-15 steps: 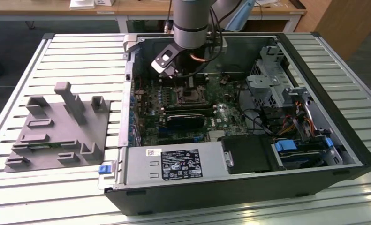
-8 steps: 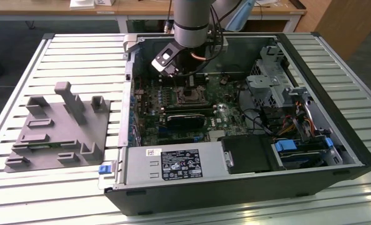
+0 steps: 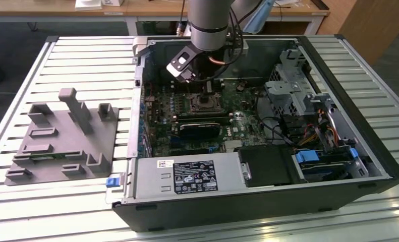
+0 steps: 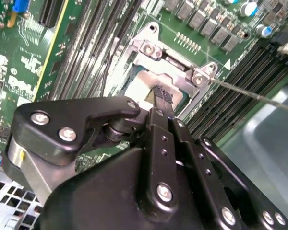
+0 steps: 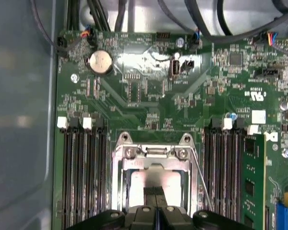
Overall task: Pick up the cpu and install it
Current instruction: 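Close the cpu cover, then install the first cpu locking lever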
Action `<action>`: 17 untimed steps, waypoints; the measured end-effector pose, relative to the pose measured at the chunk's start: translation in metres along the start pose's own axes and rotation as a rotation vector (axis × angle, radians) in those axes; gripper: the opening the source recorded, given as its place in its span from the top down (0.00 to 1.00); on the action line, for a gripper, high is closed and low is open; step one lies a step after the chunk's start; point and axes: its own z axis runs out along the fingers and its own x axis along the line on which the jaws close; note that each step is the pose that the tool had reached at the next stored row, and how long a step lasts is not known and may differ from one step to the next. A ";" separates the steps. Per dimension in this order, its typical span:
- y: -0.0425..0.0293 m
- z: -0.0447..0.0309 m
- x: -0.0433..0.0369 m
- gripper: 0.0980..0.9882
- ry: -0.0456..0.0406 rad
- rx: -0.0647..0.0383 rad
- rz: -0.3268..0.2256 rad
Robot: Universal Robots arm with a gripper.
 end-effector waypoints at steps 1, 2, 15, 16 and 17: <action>0.0006 0.0000 0.0000 0.99 -0.0001 0.000 0.000; 0.0014 0.0000 0.0000 0.99 -0.0001 0.000 0.000; 0.0039 -0.0020 0.0000 0.99 -0.0001 0.000 0.000; 0.0040 -0.0027 0.0000 0.99 -0.0001 0.000 0.000; 0.0040 -0.0034 0.0000 0.99 -0.0001 0.000 0.000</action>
